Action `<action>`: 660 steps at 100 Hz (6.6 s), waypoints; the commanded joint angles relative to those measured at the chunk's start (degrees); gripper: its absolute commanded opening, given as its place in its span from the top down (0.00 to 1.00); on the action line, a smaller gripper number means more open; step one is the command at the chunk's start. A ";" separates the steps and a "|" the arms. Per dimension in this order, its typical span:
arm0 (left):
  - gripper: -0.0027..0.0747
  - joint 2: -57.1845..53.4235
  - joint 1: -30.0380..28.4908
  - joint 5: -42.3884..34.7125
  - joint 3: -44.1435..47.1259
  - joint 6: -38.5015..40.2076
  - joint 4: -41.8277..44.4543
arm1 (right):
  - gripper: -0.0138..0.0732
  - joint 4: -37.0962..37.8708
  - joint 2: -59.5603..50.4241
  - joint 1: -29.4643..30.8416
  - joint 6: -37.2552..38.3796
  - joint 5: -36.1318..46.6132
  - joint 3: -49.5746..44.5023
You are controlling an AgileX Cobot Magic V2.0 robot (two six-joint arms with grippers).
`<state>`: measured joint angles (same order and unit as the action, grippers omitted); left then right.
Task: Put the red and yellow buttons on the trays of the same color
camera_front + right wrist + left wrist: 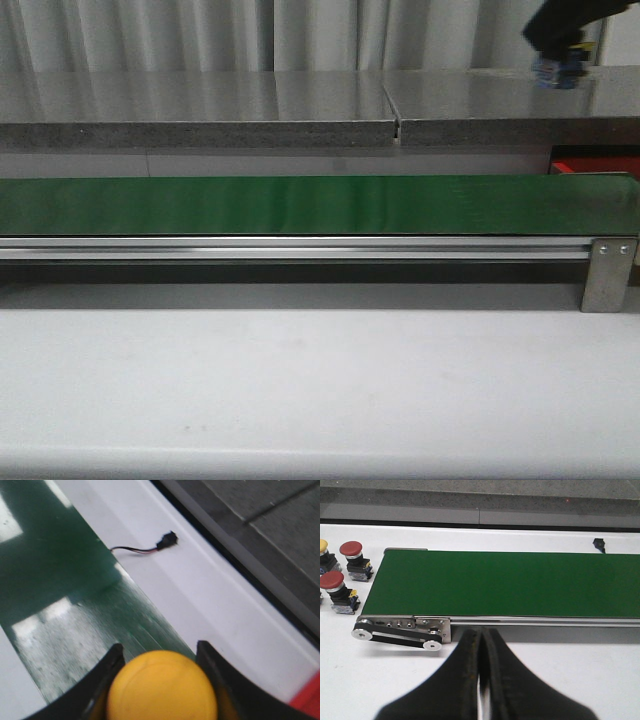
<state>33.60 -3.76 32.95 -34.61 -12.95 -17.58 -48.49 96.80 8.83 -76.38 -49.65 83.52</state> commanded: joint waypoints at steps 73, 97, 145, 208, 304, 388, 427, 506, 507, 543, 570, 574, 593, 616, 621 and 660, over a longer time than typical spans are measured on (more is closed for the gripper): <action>0.99 -0.03 0.32 -4.09 -1.49 0.15 -1.16 | 0.75 -14.01 -3.68 29.56 -2.37 19.67 -17.46; 0.99 -0.03 0.32 -4.09 -1.49 0.15 -1.16 | 0.75 -16.42 2.52 29.56 -6.10 22.74 -17.46; 0.99 -0.03 0.32 -4.09 -1.49 0.15 -1.16 | 0.75 -24.44 9.82 29.51 -13.88 22.79 -17.46; 0.99 -0.03 0.32 -4.09 -1.49 0.15 -1.16 | 0.22 -24.70 11.96 29.51 -13.88 21.66 -17.46; 0.99 -0.03 0.32 -4.09 -1.49 0.15 -1.16 | 0.16 -28.38 -19.84 11.23 -13.82 35.47 -20.93; 0.99 0.09 0.32 -5.87 -1.49 0.15 -1.04 | 0.92 -30.71 -61.22 1.92 -13.82 40.92 -54.04; 0.99 0.19 0.32 -6.03 -1.49 0.15 -1.04 | 0.92 -30.78 -61.57 1.92 -13.82 40.75 -54.10; 0.18 2.39 0.32 -4.31 -1.49 0.15 -3.43 | 0.92 -30.78 -61.57 1.92 -13.82 40.75 -54.10; 0.18 2.39 0.19 -4.41 -1.49 0.15 -3.43 | 0.92 -30.78 -61.57 1.92 -13.82 40.75 -54.10; 0.18 16.60 -9.78 -3.83 -12.14 8.12 -3.44 | 0.92 -30.78 -61.57 1.92 -13.82 40.75 -54.10; 0.18 36.03 -18.48 -3.69 -25.79 11.00 -3.92 | 0.92 -30.78 -61.57 1.92 -13.82 40.75 -54.10; 0.18 39.06 -19.19 -3.56 -27.75 11.00 -3.92 | 0.92 -30.78 -61.57 1.92 -13.82 40.75 -54.10; 0.18 52.66 -21.75 0.32 -36.62 11.00 -4.94 | 0.92 -30.78 -61.57 1.92 -13.82 40.75 -54.10; 0.18 64.87 -22.16 2.31 -45.20 11.17 -5.16 | 0.92 -30.78 -61.57 1.92 -13.82 40.75 -54.10; 0.18 67.04 -22.16 2.32 -46.55 11.26 -5.16 | 0.92 -30.78 -61.57 1.92 -13.82 40.75 -54.10; 0.18 76.54 -22.16 0.73 -53.63 12.95 -5.29 | 0.92 -30.78 -61.57 1.92 -13.82 40.75 -54.10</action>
<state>111.80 -25.64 36.71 -85.29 -0.68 -21.49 -78.32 35.35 10.77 -89.58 -9.59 27.87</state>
